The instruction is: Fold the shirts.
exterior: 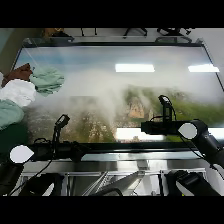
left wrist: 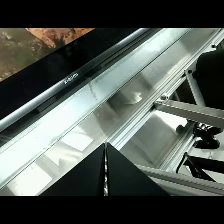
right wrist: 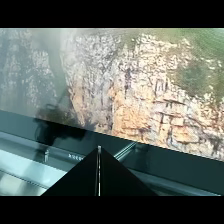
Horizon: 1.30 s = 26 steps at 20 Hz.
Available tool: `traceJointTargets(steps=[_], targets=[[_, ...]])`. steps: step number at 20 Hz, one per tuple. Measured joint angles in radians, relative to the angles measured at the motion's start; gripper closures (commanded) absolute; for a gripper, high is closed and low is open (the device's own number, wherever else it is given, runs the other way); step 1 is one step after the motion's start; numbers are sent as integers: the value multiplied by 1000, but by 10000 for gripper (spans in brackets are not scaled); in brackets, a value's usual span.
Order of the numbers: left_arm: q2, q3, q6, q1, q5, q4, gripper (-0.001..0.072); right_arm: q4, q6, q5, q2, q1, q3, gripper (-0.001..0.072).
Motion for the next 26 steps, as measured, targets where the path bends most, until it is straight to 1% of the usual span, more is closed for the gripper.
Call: traceJointTargets(steps=[4,9,10,12,13,14,15,16,17,18,19,20,21,23,26], targets=[[0,0,0,0,5,0,693,0,0,-6,0,0,0,689],[0,0,0,0,105,2,693,0,0,-58,-8,0,0,689],[0,1,0,0,142,10,693,0,0,-64,-9,0,0,688],[-12,26,0,23,259,56,693,0,0,-82,-14,0,-1,688],[-34,60,0,56,326,96,691,0,0,-89,-18,0,-1,687],[-65,100,1,99,384,139,673,0,0,-96,-23,0,-1,687],[-111,154,1,161,435,183,297,-3,0,-105,-31,0,-1,683],[-164,208,1,225,470,212,12,-4,0,-111,-39,0,-1,680],[-230,270,1,297,496,237,21,-4,0,-116,-51,0,-1,679],[-309,337,1,368,516,254,21,-6,0,-123,-64,0,-1,646],[-395,406,2,432,528,270,21,-7,0,-128,-79,0,-1,436],[-472,466,10,479,533,278,20,-9,0,-132,-95,0,-1,246],[-568,538,21,523,541,286,21,-16,0,-135,-110,0,-1,193],[-756,680,49,575,544,297,20,-32,0,-142,-146,-2,-1,193],[-1019,883,99,599,550,310,20,-44,0,-151,-198,-2,-1,191]])
